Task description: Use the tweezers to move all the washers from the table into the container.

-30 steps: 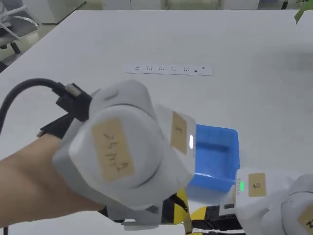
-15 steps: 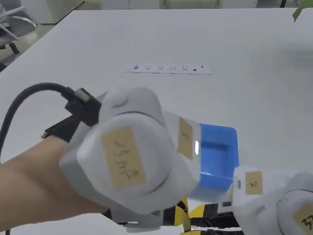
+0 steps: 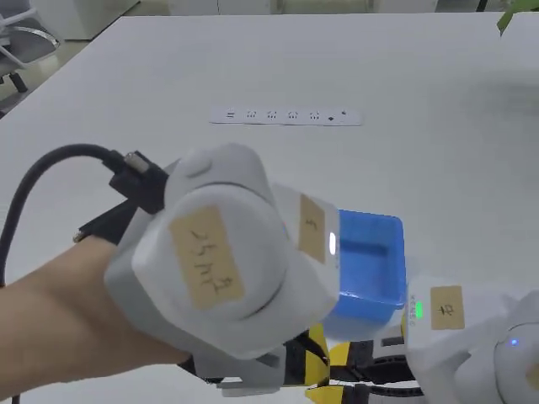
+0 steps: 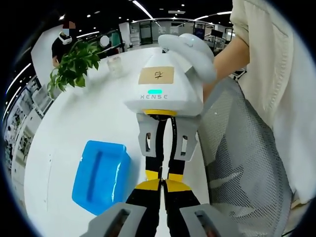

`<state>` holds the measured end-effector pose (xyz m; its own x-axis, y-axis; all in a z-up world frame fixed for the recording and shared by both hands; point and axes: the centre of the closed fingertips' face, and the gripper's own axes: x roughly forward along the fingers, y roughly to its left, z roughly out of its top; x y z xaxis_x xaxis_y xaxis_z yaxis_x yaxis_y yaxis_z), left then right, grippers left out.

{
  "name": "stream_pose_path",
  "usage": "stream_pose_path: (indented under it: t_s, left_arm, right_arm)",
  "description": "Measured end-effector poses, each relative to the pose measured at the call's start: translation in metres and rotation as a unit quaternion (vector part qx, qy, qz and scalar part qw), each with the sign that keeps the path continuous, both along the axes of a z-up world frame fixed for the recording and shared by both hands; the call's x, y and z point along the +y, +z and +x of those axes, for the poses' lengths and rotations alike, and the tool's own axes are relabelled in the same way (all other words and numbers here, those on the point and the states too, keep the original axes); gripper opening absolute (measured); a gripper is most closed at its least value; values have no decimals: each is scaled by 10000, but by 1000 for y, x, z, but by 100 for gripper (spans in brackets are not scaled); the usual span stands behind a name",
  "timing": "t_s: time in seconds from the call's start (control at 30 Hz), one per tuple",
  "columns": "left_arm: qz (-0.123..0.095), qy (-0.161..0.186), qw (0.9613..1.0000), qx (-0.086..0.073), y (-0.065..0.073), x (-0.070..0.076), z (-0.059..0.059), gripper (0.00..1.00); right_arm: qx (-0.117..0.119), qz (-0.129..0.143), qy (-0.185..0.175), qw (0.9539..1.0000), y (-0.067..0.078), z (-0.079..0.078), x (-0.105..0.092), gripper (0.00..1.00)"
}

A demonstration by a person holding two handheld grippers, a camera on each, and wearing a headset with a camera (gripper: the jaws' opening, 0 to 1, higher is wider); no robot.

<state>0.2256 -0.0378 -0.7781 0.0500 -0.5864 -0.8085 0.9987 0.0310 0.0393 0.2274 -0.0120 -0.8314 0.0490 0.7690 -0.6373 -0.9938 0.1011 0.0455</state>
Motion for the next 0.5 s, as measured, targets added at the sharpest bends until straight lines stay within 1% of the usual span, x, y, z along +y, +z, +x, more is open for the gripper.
stream_pose_path:
  t_s: [0.07,0.1,0.13,0.17,0.2,0.23,0.27,0.3,0.33,0.37,0.4,0.43,0.47,0.5]
  left_arm:
    - [-131,39,9999,36,-2,0,-1,0]
    - [-251,133,9996,45,-2,-1,0,0]
    - [-426,285,9987,48,0,-2,1,0]
    - [-498,377,9980,92,1,0,0,2]
    - [-651,558,9962,132,3,1,0,6]
    - [-796,722,9941,146,4,2,1,10]
    - [-985,974,9901,245,6,4,0,14]
    - [-1097,1153,9866,356,6,7,-2,19]
    - [-1219,1323,9828,419,7,9,-3,23]
    - [-1484,1593,9750,453,9,12,-3,26]
    - [-1665,1805,9681,495,11,15,-3,32]
    - [-1911,2155,9554,650,13,19,-5,36]
    - [-1987,2272,9508,695,13,21,-5,40]
    - [-2219,2595,9367,771,15,26,-6,46]
  right_arm:
    - [-3,-13,93,10000,0,-2,0,4]
    - [-3,-14,89,10000,0,-1,0,3]
    - [40,-13,72,10000,0,-2,-1,3]
    - [67,-9,60,10000,0,-1,-2,3]
    - [68,3,21,10000,0,0,-3,3]
    - [245,96,-116,9996,0,1,-3,2]
    - [322,145,-211,9992,0,2,-3,2]
    - [330,202,-366,9986,0,7,-5,2]
    - [494,287,-468,9973,1,7,-4,2]
    - [636,388,-611,9953,1,9,-5,2]
    - [692,444,-707,9941,1,11,-6,2]
    - [863,511,-829,9915,1,12,-8,2]
    - [941,550,-879,9901,1,13,-9,2]
    - [994,591,-955,9887,1,15,-10,2]
